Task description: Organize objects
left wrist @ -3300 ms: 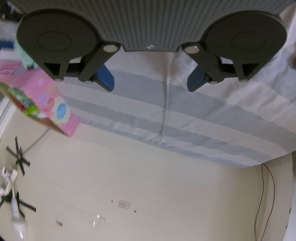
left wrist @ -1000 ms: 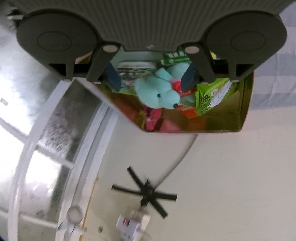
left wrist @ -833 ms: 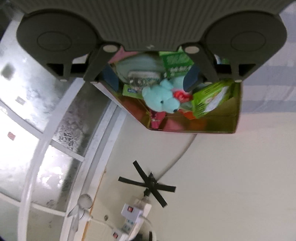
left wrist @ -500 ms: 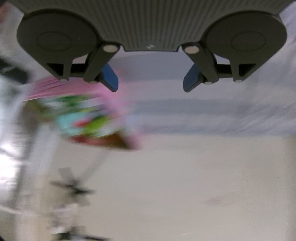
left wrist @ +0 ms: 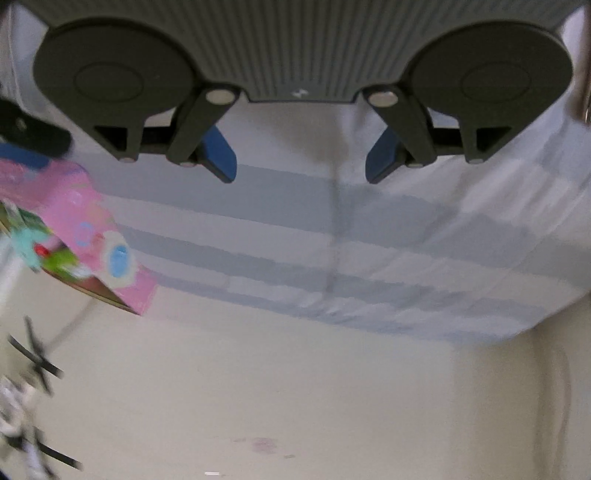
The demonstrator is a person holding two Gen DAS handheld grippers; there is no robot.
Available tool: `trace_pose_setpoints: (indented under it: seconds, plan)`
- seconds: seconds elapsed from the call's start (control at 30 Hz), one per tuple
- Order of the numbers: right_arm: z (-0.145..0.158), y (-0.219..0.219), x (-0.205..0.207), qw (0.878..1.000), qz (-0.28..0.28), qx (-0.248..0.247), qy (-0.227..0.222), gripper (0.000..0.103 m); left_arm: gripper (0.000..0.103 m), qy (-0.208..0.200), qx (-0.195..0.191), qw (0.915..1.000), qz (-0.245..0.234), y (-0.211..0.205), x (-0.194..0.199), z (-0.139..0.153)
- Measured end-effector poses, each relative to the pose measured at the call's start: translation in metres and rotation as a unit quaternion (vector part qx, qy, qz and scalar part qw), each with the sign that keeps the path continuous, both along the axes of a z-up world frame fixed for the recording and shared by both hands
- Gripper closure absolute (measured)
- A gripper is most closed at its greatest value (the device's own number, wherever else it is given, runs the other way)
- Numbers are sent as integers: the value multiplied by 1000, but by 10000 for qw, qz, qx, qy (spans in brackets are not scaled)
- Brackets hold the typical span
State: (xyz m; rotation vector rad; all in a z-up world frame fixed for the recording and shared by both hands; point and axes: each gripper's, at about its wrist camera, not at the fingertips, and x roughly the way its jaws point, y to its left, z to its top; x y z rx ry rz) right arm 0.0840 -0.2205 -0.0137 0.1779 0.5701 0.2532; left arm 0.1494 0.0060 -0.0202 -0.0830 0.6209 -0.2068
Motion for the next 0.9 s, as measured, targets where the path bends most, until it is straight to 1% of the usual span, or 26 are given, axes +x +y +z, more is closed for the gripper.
trace_pose_setpoints:
  seconds: [0.1,0.2,0.27,0.3,0.37,0.43,0.47,0.53,0.57,0.6,0.63,0.7,0.73,0.83,0.9]
  plan:
    - [9,-22,-16,9988,-465,2,-144,22,24,-262,70,9988,-416,-29,-12,20]
    - [21,-57,-42,9928,-1181,71,-161,18,23,-606,132,9943,-867,-62,-30,42]
    - [34,-78,-62,9866,-1627,58,-142,10,10,-735,212,9896,-1220,-86,-41,51]
    - [42,-88,-73,9836,-1803,44,-99,0,8,-789,258,9869,-1380,-98,-47,54]
    - [58,-103,-94,9803,-1972,12,-56,0,3,-798,391,9828,-1618,-118,-60,54]
    - [68,-112,-110,9796,-2007,-67,30,0,0,-701,483,9799,-1804,-135,-69,54]
    - [70,-116,-116,9791,-2030,-101,126,0,0,-651,494,9795,-1840,-140,-72,52]
    - [70,-123,-120,9737,-2214,-129,516,0,0,-528,561,9806,-1804,-148,-82,48]
    - [69,-125,-119,9693,-2324,-84,794,0,0,-491,592,9809,-1784,-152,-87,46]
    - [66,-128,-121,9675,-2354,12,921,0,0,-458,625,9816,-1745,-155,-92,46]
    - [64,-131,-123,9681,-2323,169,922,0,0,-431,645,9828,-1678,-157,-96,45]
    - [58,-133,-137,9704,-2265,477,691,0,0,-434,738,9852,-1482,-162,-106,45]
    - [57,-133,-139,9710,-2252,460,657,0,0,-460,802,9860,-1387,-163,-110,45]
    - [57,-125,-149,9737,-2224,171,458,0,0,-511,972,9877,-1116,-163,-123,44]
    - [58,-121,-155,9753,-2182,79,324,0,0,-517,976,9882,-1057,-162,-129,45]
